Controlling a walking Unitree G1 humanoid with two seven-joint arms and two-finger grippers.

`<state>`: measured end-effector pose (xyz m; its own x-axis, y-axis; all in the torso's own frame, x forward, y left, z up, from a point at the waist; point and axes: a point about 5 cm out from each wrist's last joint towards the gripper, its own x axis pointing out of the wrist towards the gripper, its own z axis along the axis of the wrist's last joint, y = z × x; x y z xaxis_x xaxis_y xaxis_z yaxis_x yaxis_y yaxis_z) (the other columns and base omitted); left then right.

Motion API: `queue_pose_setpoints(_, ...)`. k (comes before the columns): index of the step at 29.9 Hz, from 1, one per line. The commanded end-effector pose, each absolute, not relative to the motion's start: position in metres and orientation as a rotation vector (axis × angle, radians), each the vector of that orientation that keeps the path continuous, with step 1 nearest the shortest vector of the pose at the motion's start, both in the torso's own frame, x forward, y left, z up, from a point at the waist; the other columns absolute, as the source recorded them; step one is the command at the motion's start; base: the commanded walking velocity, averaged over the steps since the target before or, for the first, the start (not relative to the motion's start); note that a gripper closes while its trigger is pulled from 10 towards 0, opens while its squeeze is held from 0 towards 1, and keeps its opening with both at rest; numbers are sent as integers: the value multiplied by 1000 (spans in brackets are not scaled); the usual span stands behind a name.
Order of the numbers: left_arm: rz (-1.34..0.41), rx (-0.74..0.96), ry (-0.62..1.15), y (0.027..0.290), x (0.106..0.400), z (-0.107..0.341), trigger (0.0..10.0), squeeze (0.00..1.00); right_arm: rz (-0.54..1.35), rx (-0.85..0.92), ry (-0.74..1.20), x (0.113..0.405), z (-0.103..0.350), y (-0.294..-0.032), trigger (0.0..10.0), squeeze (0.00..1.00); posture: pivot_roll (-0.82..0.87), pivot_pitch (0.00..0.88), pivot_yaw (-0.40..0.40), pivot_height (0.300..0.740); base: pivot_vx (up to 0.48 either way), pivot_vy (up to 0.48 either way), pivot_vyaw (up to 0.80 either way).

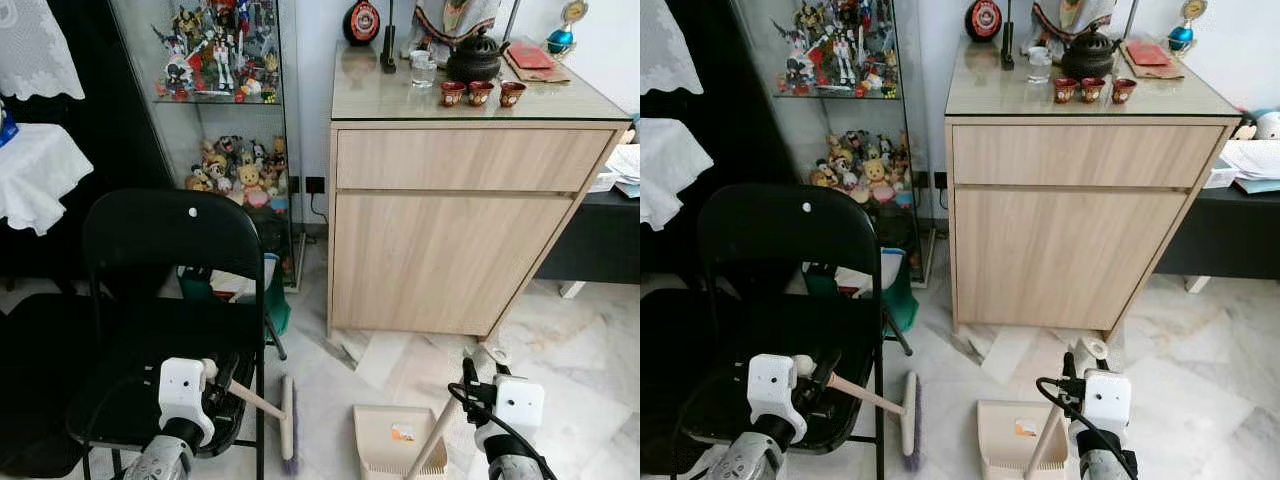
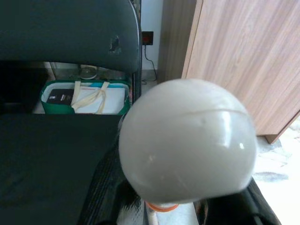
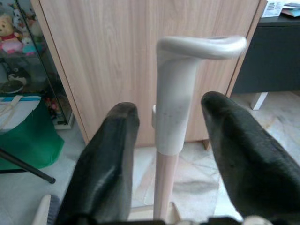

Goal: Sweep floor

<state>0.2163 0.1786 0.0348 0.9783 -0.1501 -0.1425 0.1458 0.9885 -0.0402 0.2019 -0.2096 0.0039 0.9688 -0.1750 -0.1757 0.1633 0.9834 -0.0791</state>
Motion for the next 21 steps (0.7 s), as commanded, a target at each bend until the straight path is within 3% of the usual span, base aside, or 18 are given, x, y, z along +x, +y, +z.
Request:
queue_pose_setpoints(1,-144,-23,133,181,217,38,10000,0,-173,-62,178,201,5,-210,10000,1000,-95,0,12,740,0,0,0)
queue_pose_setpoints(8,-144,-19,142,182,216,37,10000,0,-236,-113,198,198,4,-219,10000,1000,-96,0,15,740,0,0,0)
queue_pose_setpoints(9,-144,-18,143,182,216,37,10000,0,-239,-103,199,198,4,-220,10000,200,-96,0,15,740,0,0,0)
queue_pose_setpoints(10,-144,-17,144,182,216,37,10000,0,-241,-93,200,198,4,-220,10000,200,-96,0,15,740,0,0,0)
queue_pose_setpoints(11,-144,-17,144,182,216,37,10000,0,-239,-87,200,198,4,-221,10000,0,-96,0,15,740,0,0,0)
queue_pose_setpoints(21,-153,-19,144,180,216,37,10000,0,-238,-108,197,199,9,-238,10000,0,-99,0,19,740,0,0,0)
